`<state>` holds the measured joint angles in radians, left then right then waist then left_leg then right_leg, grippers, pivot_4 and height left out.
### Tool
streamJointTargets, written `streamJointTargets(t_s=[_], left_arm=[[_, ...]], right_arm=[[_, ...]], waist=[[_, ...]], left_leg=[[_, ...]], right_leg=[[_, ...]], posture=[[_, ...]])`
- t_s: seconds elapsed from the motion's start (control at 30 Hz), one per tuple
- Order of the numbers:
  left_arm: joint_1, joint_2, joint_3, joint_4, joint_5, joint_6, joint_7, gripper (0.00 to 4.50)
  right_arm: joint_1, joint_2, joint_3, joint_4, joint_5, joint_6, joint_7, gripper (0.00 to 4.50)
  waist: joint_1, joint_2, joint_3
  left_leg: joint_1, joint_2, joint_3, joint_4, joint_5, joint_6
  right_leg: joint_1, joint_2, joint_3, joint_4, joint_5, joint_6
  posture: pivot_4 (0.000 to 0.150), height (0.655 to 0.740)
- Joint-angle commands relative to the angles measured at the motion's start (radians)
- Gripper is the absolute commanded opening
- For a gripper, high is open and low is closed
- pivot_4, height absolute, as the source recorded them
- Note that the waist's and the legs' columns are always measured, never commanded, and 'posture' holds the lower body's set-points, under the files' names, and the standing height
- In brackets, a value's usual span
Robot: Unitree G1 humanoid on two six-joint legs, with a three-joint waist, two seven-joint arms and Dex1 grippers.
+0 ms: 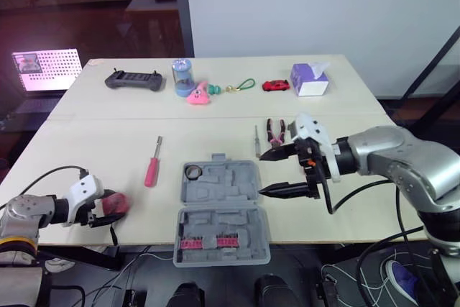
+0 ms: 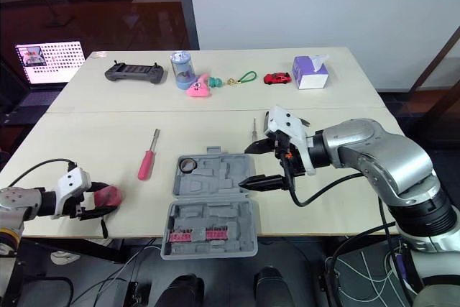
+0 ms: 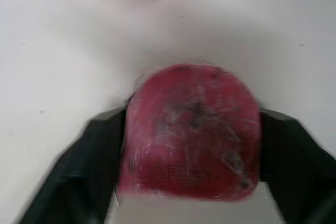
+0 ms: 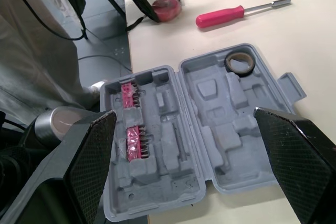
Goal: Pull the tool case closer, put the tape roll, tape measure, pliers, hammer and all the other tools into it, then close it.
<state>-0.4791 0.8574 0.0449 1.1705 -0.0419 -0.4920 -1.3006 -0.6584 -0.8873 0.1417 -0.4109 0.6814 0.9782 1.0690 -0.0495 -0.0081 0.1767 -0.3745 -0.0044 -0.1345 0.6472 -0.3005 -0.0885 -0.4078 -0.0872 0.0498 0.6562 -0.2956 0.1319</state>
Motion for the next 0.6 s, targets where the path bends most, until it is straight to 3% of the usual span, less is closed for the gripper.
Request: streamJointTargets(t_s=[0.03,0.2,0.37,0.53,0.6], left_arm=[[0.005,0.044,0.037,0.009,-0.023,0.004,-0.017,2.96],[-0.009,0.047,0.068,-0.107,-0.093,0.035,-0.114,2.96],[0.001,0.03,0.076,-0.443,-0.21,0.228,-0.19,2.96],[0.023,-0.005,0.032,-0.745,-0.256,0.397,-0.158,2.96],[0.024,-0.032,0.009,-0.84,-0.258,0.445,-0.139,2.96]], right_arm=[[0.004,-0.007,-0.027,-0.026,0.007,0.001,-0.008,4.5],[0.024,0.005,0.002,-0.017,-0.028,-0.011,-0.034,4.5],[0.046,0.085,-0.029,-0.02,-0.048,0.029,-0.176,4.5],[-0.088,0.258,-0.159,0.109,0.189,0.579,-0.263,4.5],[-0.115,0.32,-0.193,0.172,0.27,0.636,-0.31,4.5]], waist=[[-0.003,0.0,0.0],[0.0,0.0,0.0],[0.004,-0.001,0.0],[-0.009,0.0,0.0],[-0.014,0.0,0.0]], left_leg=[[0.0,0.0,0.0,0.0,0.0,0.0],[-0.001,0.0,0.0,0.0,0.0,0.0],[-0.001,0.0,0.0,0.001,0.0,0.0],[-0.001,0.0,-0.001,0.001,0.0,0.0],[-0.001,0.0,-0.001,0.001,0.0,0.0]], right_leg=[[0.0,0.0,0.0,0.0,0.0,0.0],[0.0,0.0,0.0,0.0,0.0,0.0],[0.0,0.0,0.0,0.0,0.0,0.0],[0.0,0.0,0.0,0.001,0.0,0.0],[-0.001,0.0,0.0,0.003,0.0,0.0]], posture=[[0.15,0.74],[0.15,0.74],[0.15,0.74],[0.15,0.74],[0.15,0.74]])
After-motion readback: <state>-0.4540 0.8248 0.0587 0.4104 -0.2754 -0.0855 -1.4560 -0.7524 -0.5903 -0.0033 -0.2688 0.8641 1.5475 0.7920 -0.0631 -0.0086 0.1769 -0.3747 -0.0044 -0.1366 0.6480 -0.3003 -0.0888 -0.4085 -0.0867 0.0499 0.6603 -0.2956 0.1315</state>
